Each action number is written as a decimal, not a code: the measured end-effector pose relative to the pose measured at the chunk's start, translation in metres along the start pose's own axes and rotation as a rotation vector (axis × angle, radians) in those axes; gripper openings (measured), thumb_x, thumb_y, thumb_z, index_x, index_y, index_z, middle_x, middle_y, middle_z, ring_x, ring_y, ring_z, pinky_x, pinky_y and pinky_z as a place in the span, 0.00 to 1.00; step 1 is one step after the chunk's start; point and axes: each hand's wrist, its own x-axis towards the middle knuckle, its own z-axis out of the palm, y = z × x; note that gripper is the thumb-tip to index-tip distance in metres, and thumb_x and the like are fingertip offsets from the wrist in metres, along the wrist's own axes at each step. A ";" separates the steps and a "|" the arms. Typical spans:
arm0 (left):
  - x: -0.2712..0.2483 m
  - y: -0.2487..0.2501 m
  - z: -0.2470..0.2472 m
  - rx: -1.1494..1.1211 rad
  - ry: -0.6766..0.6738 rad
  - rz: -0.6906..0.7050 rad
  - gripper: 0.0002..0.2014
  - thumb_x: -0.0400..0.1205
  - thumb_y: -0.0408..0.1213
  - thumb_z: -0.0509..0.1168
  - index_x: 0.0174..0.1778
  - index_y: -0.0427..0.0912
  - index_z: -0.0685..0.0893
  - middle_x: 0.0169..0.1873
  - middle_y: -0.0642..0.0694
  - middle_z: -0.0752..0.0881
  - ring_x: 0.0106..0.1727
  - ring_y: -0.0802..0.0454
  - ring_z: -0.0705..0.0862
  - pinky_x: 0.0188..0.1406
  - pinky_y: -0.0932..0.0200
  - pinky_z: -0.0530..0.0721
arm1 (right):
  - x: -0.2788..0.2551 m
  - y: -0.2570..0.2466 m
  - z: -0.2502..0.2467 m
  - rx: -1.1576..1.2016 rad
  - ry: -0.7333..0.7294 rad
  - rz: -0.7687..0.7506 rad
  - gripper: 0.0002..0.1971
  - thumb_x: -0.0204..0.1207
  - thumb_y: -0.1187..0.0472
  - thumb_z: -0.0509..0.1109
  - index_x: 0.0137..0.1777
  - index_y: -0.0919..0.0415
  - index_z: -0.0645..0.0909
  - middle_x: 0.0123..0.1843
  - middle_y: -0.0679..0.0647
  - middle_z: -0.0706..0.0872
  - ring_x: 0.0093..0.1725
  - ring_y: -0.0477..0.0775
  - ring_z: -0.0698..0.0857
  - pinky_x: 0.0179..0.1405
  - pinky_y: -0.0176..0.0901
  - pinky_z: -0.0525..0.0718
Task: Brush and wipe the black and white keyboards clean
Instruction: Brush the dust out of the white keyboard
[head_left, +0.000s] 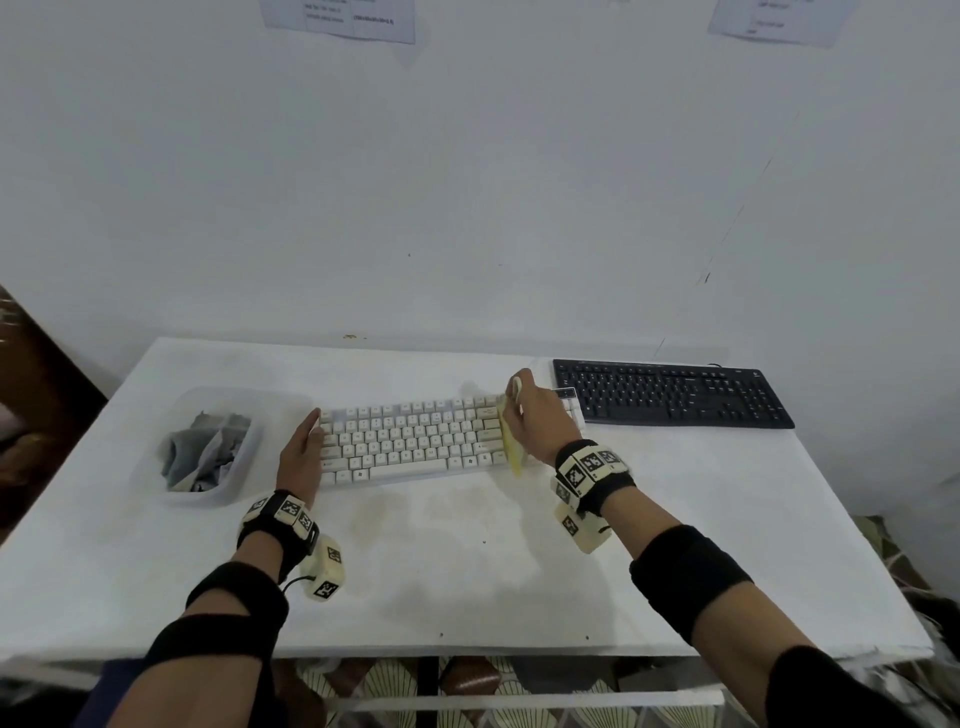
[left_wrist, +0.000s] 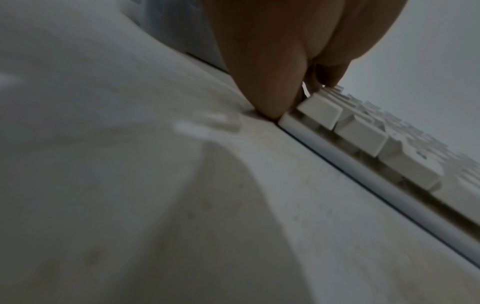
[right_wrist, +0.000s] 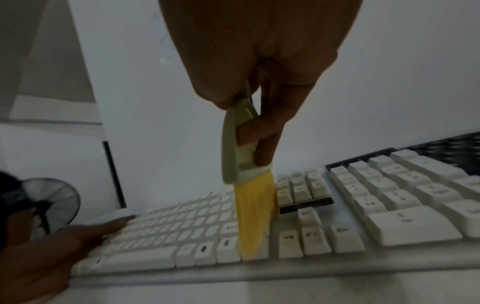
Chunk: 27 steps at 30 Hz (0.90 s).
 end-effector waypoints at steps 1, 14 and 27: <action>0.000 0.001 0.000 0.000 -0.001 0.000 0.19 0.93 0.39 0.57 0.81 0.49 0.78 0.77 0.42 0.80 0.76 0.44 0.79 0.80 0.46 0.75 | 0.000 0.003 -0.003 0.033 0.028 0.039 0.04 0.86 0.63 0.62 0.53 0.62 0.69 0.32 0.56 0.82 0.27 0.55 0.80 0.26 0.52 0.78; 0.001 -0.003 -0.001 -0.010 -0.005 -0.006 0.19 0.93 0.40 0.57 0.82 0.52 0.78 0.78 0.44 0.80 0.76 0.45 0.79 0.81 0.43 0.75 | -0.014 0.032 0.004 0.327 0.238 0.284 0.05 0.88 0.58 0.63 0.53 0.58 0.71 0.40 0.55 0.84 0.31 0.55 0.82 0.34 0.58 0.85; 0.002 -0.004 -0.001 0.019 -0.005 0.008 0.20 0.94 0.40 0.58 0.83 0.49 0.77 0.79 0.43 0.78 0.79 0.45 0.77 0.82 0.46 0.72 | -0.011 0.030 -0.005 0.290 0.177 0.250 0.04 0.86 0.58 0.65 0.51 0.54 0.72 0.37 0.53 0.83 0.28 0.48 0.80 0.32 0.51 0.84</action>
